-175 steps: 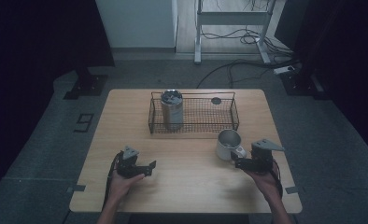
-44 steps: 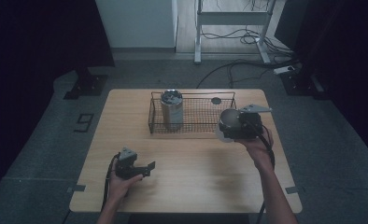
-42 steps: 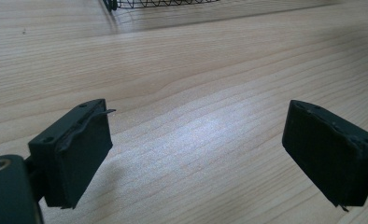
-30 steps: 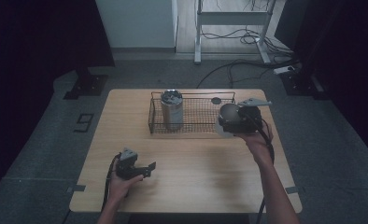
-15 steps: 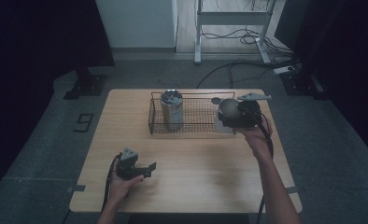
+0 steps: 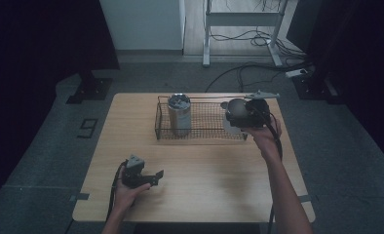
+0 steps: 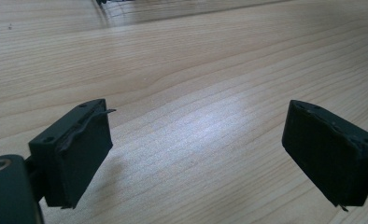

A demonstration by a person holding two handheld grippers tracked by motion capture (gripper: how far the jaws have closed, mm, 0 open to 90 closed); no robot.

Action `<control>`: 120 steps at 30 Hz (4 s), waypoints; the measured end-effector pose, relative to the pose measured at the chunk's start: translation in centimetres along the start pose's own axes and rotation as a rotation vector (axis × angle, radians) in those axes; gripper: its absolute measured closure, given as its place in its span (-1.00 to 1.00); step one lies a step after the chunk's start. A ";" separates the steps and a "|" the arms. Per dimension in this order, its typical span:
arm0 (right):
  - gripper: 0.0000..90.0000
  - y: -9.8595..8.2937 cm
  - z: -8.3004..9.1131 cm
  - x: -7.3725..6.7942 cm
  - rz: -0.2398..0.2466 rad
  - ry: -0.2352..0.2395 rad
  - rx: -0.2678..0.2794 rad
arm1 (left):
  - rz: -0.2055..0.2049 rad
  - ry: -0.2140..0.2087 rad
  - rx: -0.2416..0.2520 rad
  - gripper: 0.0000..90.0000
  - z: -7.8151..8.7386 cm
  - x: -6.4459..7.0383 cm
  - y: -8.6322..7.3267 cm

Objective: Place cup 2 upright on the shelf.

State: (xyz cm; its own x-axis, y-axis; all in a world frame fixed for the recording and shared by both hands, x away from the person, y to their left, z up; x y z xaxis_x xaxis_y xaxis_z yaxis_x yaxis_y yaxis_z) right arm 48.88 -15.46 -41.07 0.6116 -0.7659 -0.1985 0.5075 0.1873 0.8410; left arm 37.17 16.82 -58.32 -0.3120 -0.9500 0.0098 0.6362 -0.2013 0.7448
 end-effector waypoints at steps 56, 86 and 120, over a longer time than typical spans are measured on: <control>-0.86 2.6 -5.8 3.6 -0.030 -0.039 -0.066 | -0.015 -0.003 -0.008 -0.78 -0.2 0.2 -0.3; -0.86 3.3 -9.4 5.5 -0.048 -0.027 -0.082 | -0.029 -0.011 -0.010 -0.78 -0.3 0.6 -0.4; -0.86 0.4 -13.9 7.1 -0.062 -0.051 -0.174 | -0.041 -0.005 -0.011 -0.78 -0.3 0.7 -0.5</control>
State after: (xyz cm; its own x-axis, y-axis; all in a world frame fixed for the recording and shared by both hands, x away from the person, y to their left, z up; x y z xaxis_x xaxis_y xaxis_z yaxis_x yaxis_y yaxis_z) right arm 61.92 -12.28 -49.11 0.5467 -0.8084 -0.2180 0.6435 0.2391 0.7272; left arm 36.82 16.14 -58.86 -0.3411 -0.9399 -0.0172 0.6304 -0.2423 0.7375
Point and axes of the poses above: each handheld gripper's, and its own axes: z roughly backward along the jaws, y roughly out of its top, x roughly to its right, the point moved 9 cm from there along -z, roughly forward along the jaws, and after that the axes turned 15 degrees about y, right-handed, at the moved point
